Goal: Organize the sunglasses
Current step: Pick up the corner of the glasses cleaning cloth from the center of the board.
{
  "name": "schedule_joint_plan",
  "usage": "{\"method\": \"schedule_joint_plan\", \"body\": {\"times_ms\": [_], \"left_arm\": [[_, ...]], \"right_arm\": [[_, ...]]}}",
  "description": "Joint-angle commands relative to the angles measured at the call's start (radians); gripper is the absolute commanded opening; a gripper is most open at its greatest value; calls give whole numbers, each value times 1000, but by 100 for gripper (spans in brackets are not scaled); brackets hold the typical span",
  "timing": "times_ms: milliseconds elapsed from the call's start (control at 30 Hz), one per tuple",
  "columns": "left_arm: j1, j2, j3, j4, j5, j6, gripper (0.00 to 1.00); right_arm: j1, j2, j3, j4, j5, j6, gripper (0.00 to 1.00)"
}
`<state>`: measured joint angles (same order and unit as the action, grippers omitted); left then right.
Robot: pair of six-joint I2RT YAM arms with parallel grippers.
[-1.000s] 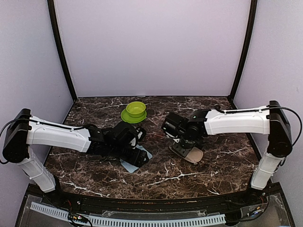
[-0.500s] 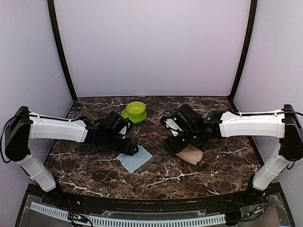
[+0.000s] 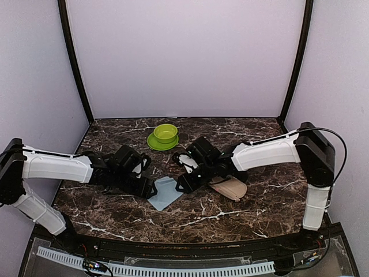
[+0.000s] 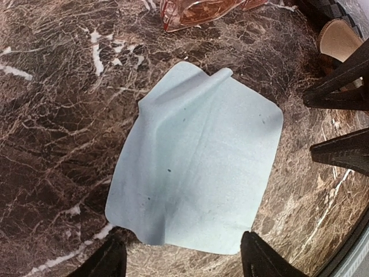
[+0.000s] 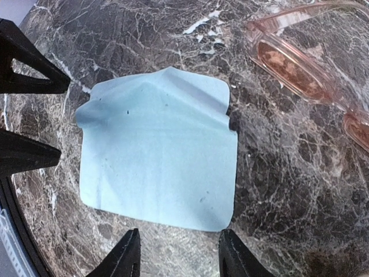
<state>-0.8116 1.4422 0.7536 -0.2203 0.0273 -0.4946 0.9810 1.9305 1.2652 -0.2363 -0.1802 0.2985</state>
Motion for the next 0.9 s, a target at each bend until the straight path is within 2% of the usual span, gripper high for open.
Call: {"method": "schedule_joint_plan", "body": {"times_ms": [0,233,633,867], "left_arm": [[-5,-50,-29,38,-13,2,68],[-34,-61,-44,47,-52,-4,67],[-35,-75,-56,55,-49,-7,66],[-35,-96,-59,38,-62,2,66]], "right_arm": [[-2,46,63,25,6,5,46],[14,115,114,-24,68,-17,42],[88,152,119,-122,230,-12,12],[125,105,43,-129,261,51,3]]}}
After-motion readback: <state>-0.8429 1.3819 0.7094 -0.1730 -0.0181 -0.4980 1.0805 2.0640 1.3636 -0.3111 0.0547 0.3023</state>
